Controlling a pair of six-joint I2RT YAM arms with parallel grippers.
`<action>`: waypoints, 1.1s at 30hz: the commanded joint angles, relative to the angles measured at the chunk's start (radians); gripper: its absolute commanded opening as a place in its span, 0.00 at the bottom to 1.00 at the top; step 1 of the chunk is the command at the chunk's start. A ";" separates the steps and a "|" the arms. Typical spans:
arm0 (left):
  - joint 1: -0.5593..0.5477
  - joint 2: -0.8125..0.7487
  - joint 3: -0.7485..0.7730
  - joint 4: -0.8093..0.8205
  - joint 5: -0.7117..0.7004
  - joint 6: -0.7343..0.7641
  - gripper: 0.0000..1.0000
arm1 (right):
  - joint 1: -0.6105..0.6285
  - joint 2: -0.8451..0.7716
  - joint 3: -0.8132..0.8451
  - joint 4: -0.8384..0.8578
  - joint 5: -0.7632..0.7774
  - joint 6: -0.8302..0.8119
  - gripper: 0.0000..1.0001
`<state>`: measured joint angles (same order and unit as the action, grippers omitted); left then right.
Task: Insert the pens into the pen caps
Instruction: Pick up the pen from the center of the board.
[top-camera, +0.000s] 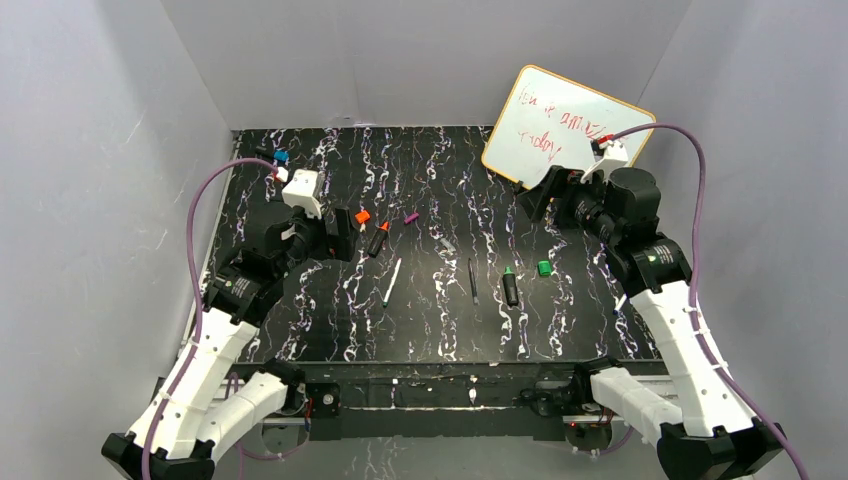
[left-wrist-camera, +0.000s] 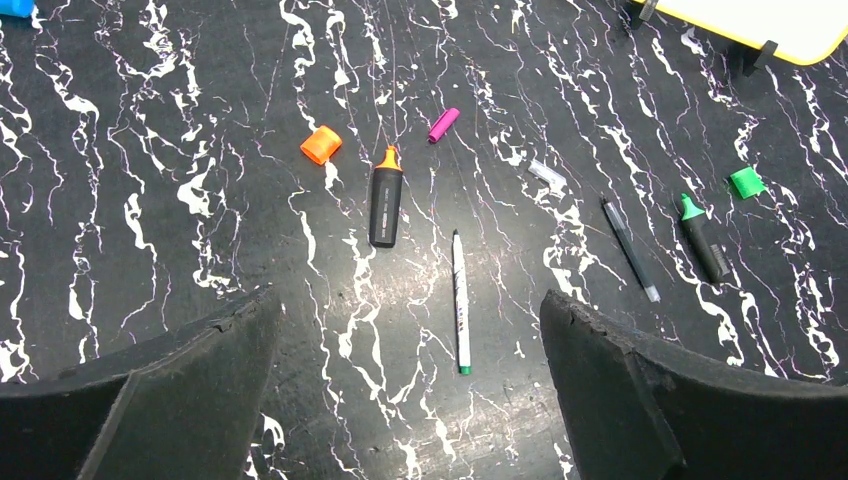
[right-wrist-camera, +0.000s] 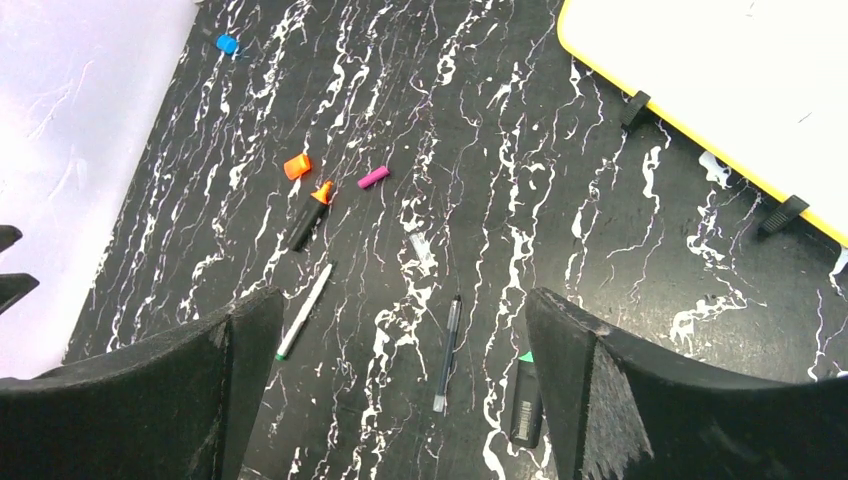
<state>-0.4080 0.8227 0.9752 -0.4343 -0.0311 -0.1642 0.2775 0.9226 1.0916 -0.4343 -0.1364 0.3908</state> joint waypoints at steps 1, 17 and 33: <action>0.000 -0.020 0.026 -0.011 0.013 0.015 0.98 | 0.006 -0.010 0.009 0.050 0.016 0.011 0.99; 0.000 0.129 0.089 -0.132 0.081 0.075 0.98 | 0.006 0.102 0.015 -0.075 -0.007 -0.002 0.99; -0.065 0.539 0.098 -0.009 -0.199 -0.005 0.83 | 0.008 0.070 -0.005 0.000 -0.012 -0.020 0.99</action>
<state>-0.4496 1.3567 1.0851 -0.5343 -0.1734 -0.1375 0.2821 1.0138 1.0843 -0.4702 -0.1345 0.3859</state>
